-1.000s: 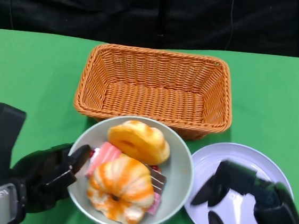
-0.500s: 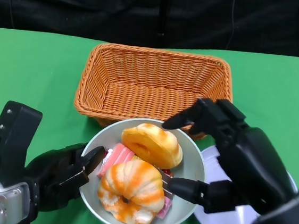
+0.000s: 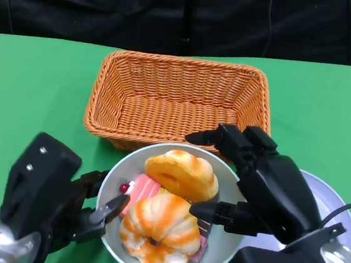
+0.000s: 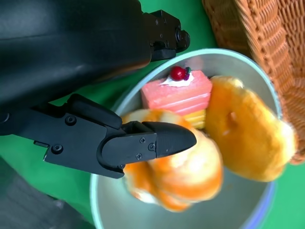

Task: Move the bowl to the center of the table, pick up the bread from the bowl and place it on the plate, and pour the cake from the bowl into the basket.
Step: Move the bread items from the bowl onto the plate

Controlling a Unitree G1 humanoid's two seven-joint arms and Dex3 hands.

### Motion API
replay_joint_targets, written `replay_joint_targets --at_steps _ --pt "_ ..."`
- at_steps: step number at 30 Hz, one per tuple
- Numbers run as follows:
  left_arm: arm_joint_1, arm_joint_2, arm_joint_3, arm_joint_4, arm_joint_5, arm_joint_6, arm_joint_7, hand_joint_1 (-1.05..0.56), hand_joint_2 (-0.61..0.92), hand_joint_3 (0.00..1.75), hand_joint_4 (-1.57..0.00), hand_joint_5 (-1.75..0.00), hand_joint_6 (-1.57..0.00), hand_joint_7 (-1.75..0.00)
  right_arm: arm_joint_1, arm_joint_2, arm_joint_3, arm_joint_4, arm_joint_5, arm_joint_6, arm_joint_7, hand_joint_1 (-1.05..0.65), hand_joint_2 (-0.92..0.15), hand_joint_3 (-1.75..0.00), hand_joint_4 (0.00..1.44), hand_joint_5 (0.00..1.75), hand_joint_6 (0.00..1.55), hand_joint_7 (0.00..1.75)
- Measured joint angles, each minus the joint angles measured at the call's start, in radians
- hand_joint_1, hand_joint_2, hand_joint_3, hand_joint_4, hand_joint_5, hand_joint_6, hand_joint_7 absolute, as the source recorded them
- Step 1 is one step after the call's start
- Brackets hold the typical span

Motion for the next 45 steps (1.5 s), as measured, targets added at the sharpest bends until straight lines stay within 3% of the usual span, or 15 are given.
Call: replay_joint_targets --at_steps 9,15,19,22,24,25,26,27,29,31,32,33,36,45 --pt "0.032 0.003 -0.031 -0.048 0.064 -0.003 0.019 -0.65 0.92 0.57 -0.09 -0.04 -0.06 -0.02 -0.087 0.002 0.053 0.194 -0.063 -0.038 -0.116 -0.46 -0.92 -0.04 0.04 0.89 0.14 0.51" --pt "0.037 -0.005 -0.039 -0.059 0.081 0.000 0.027 -0.65 0.92 0.57 -0.12 -0.05 -0.08 -0.02 -0.123 0.005 0.093 0.301 -0.074 -0.042 -0.161 -0.46 -0.92 -0.04 0.05 0.86 0.16 0.45" --pt "0.038 -0.015 -0.038 -0.059 0.085 0.001 0.028 -0.62 0.92 0.58 -0.14 -0.05 -0.07 -0.01 -0.182 0.014 0.125 0.410 -0.103 -0.058 -0.238 -0.42 -0.92 -0.01 0.19 0.78 0.34 0.30" --pt "0.038 -0.018 -0.036 -0.058 0.089 0.001 0.028 -0.59 0.92 0.57 -0.10 -0.03 -0.09 -0.02 -0.220 0.026 0.145 0.511 -0.110 -0.087 -0.331 -0.24 -0.92 0.00 0.49 0.80 0.64 0.31" --pt "0.039 -0.022 -0.035 -0.057 0.092 -0.001 0.027 -0.58 0.92 0.57 -0.08 -0.02 -0.09 -0.02 -0.243 0.030 0.153 0.564 -0.111 -0.111 -0.391 -0.19 -0.92 0.00 0.57 0.80 0.74 0.29" --pt "0.038 -0.024 -0.033 -0.056 0.093 -0.001 0.027 -0.58 0.92 0.56 -0.08 -0.02 -0.09 -0.02 -0.256 0.031 0.157 0.589 -0.111 -0.128 -0.424 -0.13 -0.89 0.00 0.73 0.97 0.93 0.38" --pt "0.038 -0.026 -0.033 -0.055 0.094 -0.001 0.027 -0.58 0.92 0.56 -0.07 -0.01 -0.09 -0.01 -0.269 0.031 0.162 0.621 -0.115 -0.155 -0.480 -0.09 -0.87 -0.07 0.87 1.41 1.01 0.79" --pt "0.038 -0.027 -0.033 -0.055 0.095 -0.001 0.027 -0.58 0.92 0.56 -0.06 -0.01 -0.09 -0.01 -0.281 0.030 0.164 0.652 -0.122 -0.180 -0.538 -0.07 -0.76 -0.31 0.91 1.57 0.99 1.00" --pt "0.037 -0.030 -0.033 -0.055 0.095 -0.001 0.027 -0.59 0.92 0.56 -0.06 -0.01 -0.09 -0.01 -0.305 0.031 0.169 0.702 -0.131 -0.220 -0.625 -0.06 -0.46 -0.89 0.95 1.71 0.98 1.18" --pt "0.036 -0.032 -0.033 -0.055 0.095 -0.001 0.027 -0.59 0.92 0.56 -0.06 -0.01 -0.09 -0.01 -0.320 0.031 0.174 0.734 -0.137 -0.241 -0.671 -0.06 -0.39 -1.02 0.95 1.74 0.98 1.21" --pt "0.036 -0.032 -0.033 -0.055 0.095 -0.001 0.027 -0.60 0.92 0.55 -0.06 -0.01 -0.09 -0.01 -0.326 0.030 0.179 0.746 -0.146 -0.255 -0.707 -0.11 -0.33 -1.19 0.96 1.74 0.86 1.51" --pt "0.036 -0.032 -0.032 -0.054 0.095 -0.003 0.027 -0.61 0.92 0.55 -0.06 -0.01 -0.09 -0.01 -0.327 0.028 0.187 0.758 -0.159 -0.274 -0.749 -0.13 -0.31 -1.26 0.97 1.74 0.81 1.63" --pt "0.036 -0.032 -0.029 -0.045 0.094 -0.016 0.025 -0.61 0.92 0.54 -0.05 0.00 -0.09 -0.01 -0.331 0.023 0.206 0.779 -0.193 -0.326 -0.864 -0.14 -0.28 -1.33 0.96 1.75 0.77 1.73" --pt "0.036 -0.027 -0.026 -0.035 0.093 -0.033 0.010 -0.61 0.92 0.53 -0.05 0.00 -0.10 -0.01 -0.359 0.000 0.201 0.721 -0.224 -0.381 -0.991 -0.15 -0.22 -1.52 0.97 1.75 0.75 1.75"
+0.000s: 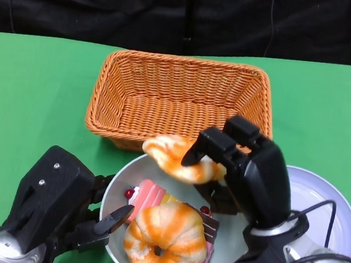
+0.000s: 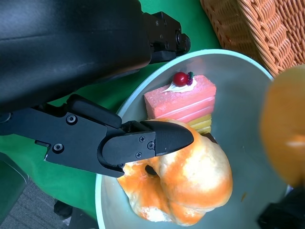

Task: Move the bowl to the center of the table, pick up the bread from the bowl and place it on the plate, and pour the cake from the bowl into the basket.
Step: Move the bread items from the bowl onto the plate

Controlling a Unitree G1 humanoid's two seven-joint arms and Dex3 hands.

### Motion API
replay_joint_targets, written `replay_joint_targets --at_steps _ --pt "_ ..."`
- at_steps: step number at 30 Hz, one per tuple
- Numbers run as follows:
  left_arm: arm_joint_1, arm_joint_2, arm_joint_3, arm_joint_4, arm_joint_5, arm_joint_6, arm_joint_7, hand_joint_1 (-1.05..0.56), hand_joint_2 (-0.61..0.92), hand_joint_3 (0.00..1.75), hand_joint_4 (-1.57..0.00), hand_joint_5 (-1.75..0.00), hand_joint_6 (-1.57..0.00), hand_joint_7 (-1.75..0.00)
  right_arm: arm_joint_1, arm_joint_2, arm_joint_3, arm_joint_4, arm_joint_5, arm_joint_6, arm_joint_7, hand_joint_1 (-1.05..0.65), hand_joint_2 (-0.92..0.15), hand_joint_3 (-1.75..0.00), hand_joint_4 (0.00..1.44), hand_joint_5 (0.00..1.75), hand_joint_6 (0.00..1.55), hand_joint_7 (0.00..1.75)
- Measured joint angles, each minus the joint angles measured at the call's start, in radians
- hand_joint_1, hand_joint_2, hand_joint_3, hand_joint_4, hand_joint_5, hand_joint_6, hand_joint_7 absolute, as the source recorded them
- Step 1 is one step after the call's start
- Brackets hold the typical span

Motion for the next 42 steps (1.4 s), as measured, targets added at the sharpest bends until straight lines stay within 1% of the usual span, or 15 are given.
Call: replay_joint_targets --at_steps 2,3,4,6,11,14,18,21,23,24,28,33,38,39,42 --pt "0.000 0.000 0.000 0.001 0.000 -0.002 0.000 -0.61 0.92 0.53 -0.05 0.00 -0.10 -0.01 -0.002 0.000 0.001 -0.003 0.000 -0.001 -0.001 -0.15 -0.22 -1.53 0.97 1.75 0.75 1.75" --pt "0.000 0.000 0.000 0.001 0.000 -0.003 -0.001 -0.60 0.92 0.53 -0.05 0.00 -0.10 -0.01 0.000 -0.004 -0.001 -0.013 0.001 -0.002 0.003 -0.14 -0.16 -1.62 0.96 1.75 0.77 1.70" --pt "-0.001 0.000 0.001 0.002 0.000 -0.004 -0.001 -0.60 0.92 0.53 -0.05 0.00 -0.10 -0.01 0.002 -0.013 -0.007 -0.041 0.006 -0.012 0.013 -0.13 -0.12 -1.67 0.96 1.75 0.78 1.67" --pt "-0.002 0.001 0.002 0.006 0.000 -0.006 -0.001 -0.59 0.92 0.53 -0.04 0.00 -0.10 -0.01 0.004 -0.036 -0.040 -0.111 0.030 -0.031 0.045 -0.13 -0.09 -1.73 0.97 1.75 0.80 1.64" --pt "-0.004 0.000 0.008 0.011 -0.002 -0.007 -0.002 -0.57 0.92 0.53 -0.04 0.00 -0.09 0.00 0.040 -0.067 -0.104 -0.239 0.104 -0.054 0.134 -0.16 -0.09 -1.75 0.98 1.75 0.82 1.61" --pt "-0.005 0.000 0.016 0.012 -0.014 -0.005 -0.008 -0.56 0.92 0.54 -0.02 0.00 -0.08 0.00 0.093 -0.077 -0.134 -0.299 0.152 -0.068 0.198 -0.15 -0.05 -1.75 0.98 1.75 0.85 1.58" --pt "-0.003 0.002 0.022 0.013 -0.027 -0.004 -0.013 -0.54 0.92 0.56 -0.03 0.00 -0.08 0.00 0.164 -0.087 -0.184 -0.366 0.215 -0.100 0.265 -0.07 0.01 -1.75 0.99 1.75 0.87 1.55" --pt "0.001 0.004 0.031 0.013 -0.035 -0.004 -0.017 -0.54 0.92 0.56 -0.03 0.00 -0.09 0.00 0.223 -0.110 -0.222 -0.393 0.257 -0.130 0.316 -0.05 0.01 -1.75 0.98 1.75 0.88 1.54" --pt "0.003 0.005 0.034 0.013 -0.035 -0.004 -0.017 -0.54 0.92 0.56 -0.03 0.00 -0.09 0.00 0.235 -0.113 -0.239 -0.394 0.264 -0.135 0.336 -0.05 0.01 -1.75 0.98 1.75 0.88 1.53" --pt "0.002 0.005 0.034 0.014 -0.035 -0.004 -0.018 -0.53 0.92 0.56 -0.04 -0.01 -0.08 0.00 0.242 -0.113 -0.248 -0.400 0.273 -0.137 0.350 -0.04 -0.01 -1.75 0.97 1.75 0.89 1.50" --pt "0.003 0.008 0.046 0.025 -0.039 -0.011 -0.023 -0.51 0.92 0.56 -0.05 -0.01 -0.09 0.00 0.284 -0.120 -0.317 -0.438 0.315 -0.139 0.393 0.02 -0.01 -1.75 0.96 1.75 0.90 1.47" --pt "0.003 0.018 0.047 0.024 -0.039 -0.012 -0.028 -0.50 0.92 0.57 -0.06 -0.02 -0.09 0.00 0.311 -0.141 -0.387 -0.460 0.280 -0.125 0.403 0.04 0.02 -1.75 1.00 1.75 0.92 1.48" --pt "0.002 0.018 0.047 0.016 -0.039 0.004 -0.028 -0.50 0.92 0.56 -0.08 -0.03 -0.10 -0.01 0.341 -0.174 -0.423 -0.460 0.242 -0.115 0.410 0.06 0.00 -1.75 1.01 1.75 0.93 1.48" --pt "0.002 0.018 0.047 0.014 -0.039 0.008 -0.028 -0.51 0.92 0.56 -0.07 -0.02 -0.10 -0.01 0.345 -0.175 -0.427 -0.462 0.235 -0.108 0.411 0.01 0.00 -1.74 1.01 1.75 0.93 1.49" --pt "0.002 0.018 0.049 0.010 -0.040 0.015 -0.028 -0.51 0.92 0.55 -0.07 -0.02 -0.10 -0.01 0.368 -0.196 -0.440 -0.462 0.196 -0.067 0.411 -0.01 0.00 -1.72 1.02 1.75 0.93 1.49"
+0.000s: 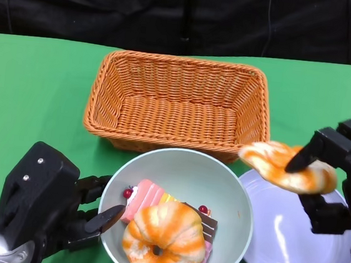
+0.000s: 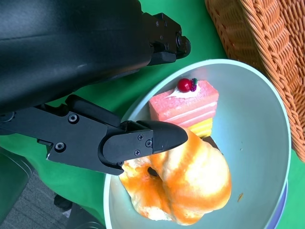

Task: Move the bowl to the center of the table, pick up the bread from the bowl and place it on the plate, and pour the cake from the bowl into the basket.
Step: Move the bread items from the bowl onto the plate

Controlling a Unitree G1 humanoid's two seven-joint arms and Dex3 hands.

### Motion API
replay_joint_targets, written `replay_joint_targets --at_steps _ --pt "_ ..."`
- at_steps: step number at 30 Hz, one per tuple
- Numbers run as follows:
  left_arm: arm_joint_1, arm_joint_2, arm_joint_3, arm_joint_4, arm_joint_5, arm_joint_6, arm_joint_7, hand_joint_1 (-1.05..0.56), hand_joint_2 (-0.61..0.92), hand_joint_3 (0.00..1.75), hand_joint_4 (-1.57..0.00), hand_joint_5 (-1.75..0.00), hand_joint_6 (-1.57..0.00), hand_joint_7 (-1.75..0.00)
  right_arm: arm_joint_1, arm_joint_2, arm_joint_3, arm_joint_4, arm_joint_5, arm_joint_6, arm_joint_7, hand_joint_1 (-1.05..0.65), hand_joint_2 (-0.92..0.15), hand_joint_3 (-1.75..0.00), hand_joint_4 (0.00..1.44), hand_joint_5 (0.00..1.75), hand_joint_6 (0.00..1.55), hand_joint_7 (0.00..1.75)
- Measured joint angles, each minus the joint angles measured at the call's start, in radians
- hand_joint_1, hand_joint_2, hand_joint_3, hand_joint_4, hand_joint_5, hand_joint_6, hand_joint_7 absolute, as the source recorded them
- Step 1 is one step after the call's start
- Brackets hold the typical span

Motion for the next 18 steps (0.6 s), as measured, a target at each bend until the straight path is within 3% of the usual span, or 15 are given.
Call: replay_joint_targets --at_steps 9,10,12,13,15,16,18 --pt "0.007 0.001 0.008 -0.027 0.000 0.027 0.000 -0.52 0.92 0.54 -0.08 -0.02 -0.11 -0.01 0.038 -0.028 0.028 0.026 -0.158 0.127 -0.022 -0.02 -0.05 -1.61 1.04 1.75 0.97 1.48" --pt "0.007 0.001 0.009 -0.030 0.000 0.032 0.000 -0.52 0.92 0.54 -0.08 -0.02 -0.10 -0.01 0.040 -0.031 0.034 0.026 -0.160 0.140 -0.012 0.02 -0.07 -1.54 1.05 1.66 1.00 1.35" --pt "0.008 0.003 0.010 -0.033 0.000 0.034 0.000 -0.51 0.92 0.54 -0.08 -0.02 -0.10 0.00 0.041 -0.039 0.049 0.024 -0.166 0.173 0.025 0.04 -0.08 -1.49 1.06 1.60 1.02 1.26" --pt "0.008 0.004 0.010 -0.033 0.000 0.034 0.000 -0.51 0.92 0.54 -0.08 -0.02 -0.10 0.00 0.045 -0.040 0.055 0.017 -0.166 0.192 0.060 -0.01 -0.28 -1.17 1.00 1.20 0.95 0.90" --pt "0.008 0.006 0.010 -0.033 0.000 0.035 0.000 -0.51 0.92 0.55 -0.08 -0.02 -0.10 0.00 0.054 -0.048 0.064 -0.008 -0.151 0.241 0.166 -0.04 -0.46 -0.85 0.98 0.76 0.96 0.41" --pt "0.008 0.006 0.011 -0.033 0.000 0.035 0.000 -0.51 0.92 0.55 -0.07 -0.02 -0.10 0.00 0.060 -0.056 0.069 -0.027 -0.139 0.270 0.235 -0.19 -0.62 -0.55 0.69 0.49 0.71 0.17" --pt "0.008 0.006 0.013 -0.034 -0.001 0.035 0.000 -0.51 0.92 0.55 -0.07 -0.02 -0.10 0.00 0.080 -0.073 0.075 -0.077 -0.104 0.331 0.385 -0.38 -0.82 -0.21 0.46 0.31 0.49 0.05"
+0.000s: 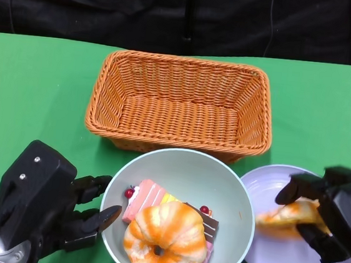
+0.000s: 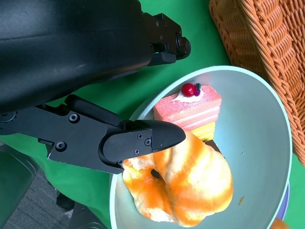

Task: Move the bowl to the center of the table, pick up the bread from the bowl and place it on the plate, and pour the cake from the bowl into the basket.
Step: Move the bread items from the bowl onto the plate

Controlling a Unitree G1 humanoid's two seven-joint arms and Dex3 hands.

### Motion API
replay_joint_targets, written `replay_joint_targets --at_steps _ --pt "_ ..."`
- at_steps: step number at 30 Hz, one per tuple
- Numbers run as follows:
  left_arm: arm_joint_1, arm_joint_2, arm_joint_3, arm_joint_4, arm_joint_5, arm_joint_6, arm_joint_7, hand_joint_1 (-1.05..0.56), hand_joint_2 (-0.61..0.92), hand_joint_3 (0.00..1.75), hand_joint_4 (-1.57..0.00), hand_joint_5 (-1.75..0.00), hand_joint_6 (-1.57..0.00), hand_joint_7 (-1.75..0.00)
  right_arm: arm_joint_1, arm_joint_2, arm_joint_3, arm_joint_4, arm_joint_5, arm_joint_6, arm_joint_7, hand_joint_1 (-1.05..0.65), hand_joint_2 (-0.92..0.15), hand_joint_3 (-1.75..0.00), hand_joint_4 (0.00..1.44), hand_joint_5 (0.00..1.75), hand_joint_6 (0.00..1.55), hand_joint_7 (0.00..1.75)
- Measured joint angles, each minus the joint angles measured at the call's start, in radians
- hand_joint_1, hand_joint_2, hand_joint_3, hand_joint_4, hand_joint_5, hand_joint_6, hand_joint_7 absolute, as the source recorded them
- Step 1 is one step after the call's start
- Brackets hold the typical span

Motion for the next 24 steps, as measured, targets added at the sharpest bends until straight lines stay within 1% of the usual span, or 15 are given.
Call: replay_joint_targets --at_steps 1,2,4,7,9,10,12,13,15,16,19,24 --pt "0.000 0.000 0.002 0.000 0.000 0.000 0.000 -0.51 0.92 0.54 -0.08 -0.02 -0.10 0.00 0.013 -0.007 0.002 -0.034 0.019 0.038 0.081 -0.50 -0.88 -0.12 0.35 0.24 0.37 0.02" --pt "0.000 0.000 0.003 0.000 -0.001 0.001 0.000 -0.51 0.92 0.54 -0.07 -0.02 -0.10 0.00 0.021 -0.010 0.003 -0.063 0.034 0.070 0.141 -0.57 -0.90 -0.09 0.28 0.20 0.31 0.01" --pt "0.000 0.000 0.003 0.000 -0.001 0.002 0.000 -0.50 0.92 0.54 -0.07 -0.02 -0.10 0.00 0.034 -0.014 0.004 -0.109 0.049 0.115 0.221 -0.65 -0.92 -0.07 0.22 0.17 0.25 0.00" --pt "0.001 0.000 0.003 0.000 0.000 0.003 0.000 -0.50 0.92 0.54 -0.08 -0.02 -0.10 0.00 0.046 -0.020 0.012 -0.163 0.058 0.169 0.311 -0.79 -0.92 -0.10 0.16 0.15 0.18 0.00" --pt "0.002 0.000 0.002 0.000 0.000 0.003 0.000 -0.51 0.92 0.54 -0.08 -0.02 -0.11 0.00 0.052 -0.022 0.014 -0.187 0.070 0.190 0.350 -0.81 -0.92 -0.10 0.15 0.14 0.17 0.00" --pt "0.002 0.000 0.002 0.000 0.000 0.002 0.000 -0.51 0.92 0.53 -0.08 -0.02 -0.10 0.00 0.054 -0.022 0.014 -0.199 0.072 0.200 0.366 -0.86 -0.92 -0.16 0.13 0.14 0.15 0.00" --pt "0.002 0.000 0.002 0.000 0.000 0.003 0.000 -0.51 0.92 0.53 -0.08 -0.02 -0.10 0.00 0.059 -0.022 0.014 -0.226 0.076 0.220 0.393 -0.90 -0.92 -0.25 0.11 0.14 0.14 0.00" --pt "0.002 0.000 0.002 0.000 0.000 0.003 0.000 -0.51 0.92 0.53 -0.08 -0.02 -0.10 0.00 0.062 -0.022 0.015 -0.238 0.076 0.227 0.397 -0.91 -0.92 -0.28 0.11 0.15 0.13 0.00" --pt "0.002 0.000 0.002 0.000 -0.001 0.003 0.000 -0.51 0.92 0.53 -0.08 -0.02 -0.10 0.00 0.067 -0.020 0.015 -0.261 0.074 0.235 0.392 -0.90 -0.92 -0.29 0.11 0.16 0.13 0.00" --pt "0.002 0.000 0.003 -0.001 -0.001 0.003 0.000 -0.51 0.92 0.53 -0.07 -0.02 -0.10 0.00 0.071 -0.016 0.014 -0.269 0.070 0.236 0.377 -0.87 -0.92 -0.26 0.11 0.18 0.14 0.01" --pt "0.002 0.000 0.003 -0.002 -0.001 0.003 0.000 -0.51 0.92 0.53 -0.07 -0.02 -0.10 0.00 0.081 0.007 0.013 -0.283 0.069 0.224 0.297 -0.84 -0.92 -0.24 0.11 0.20 0.15 0.02" --pt "0.002 0.001 0.003 -0.002 -0.001 0.004 0.000 -0.51 0.92 0.53 -0.07 -0.01 -0.10 0.00 0.086 0.010 0.014 -0.284 0.069 0.222 0.268 -0.84 -0.92 -0.24 0.10 0.21 0.16 0.02"
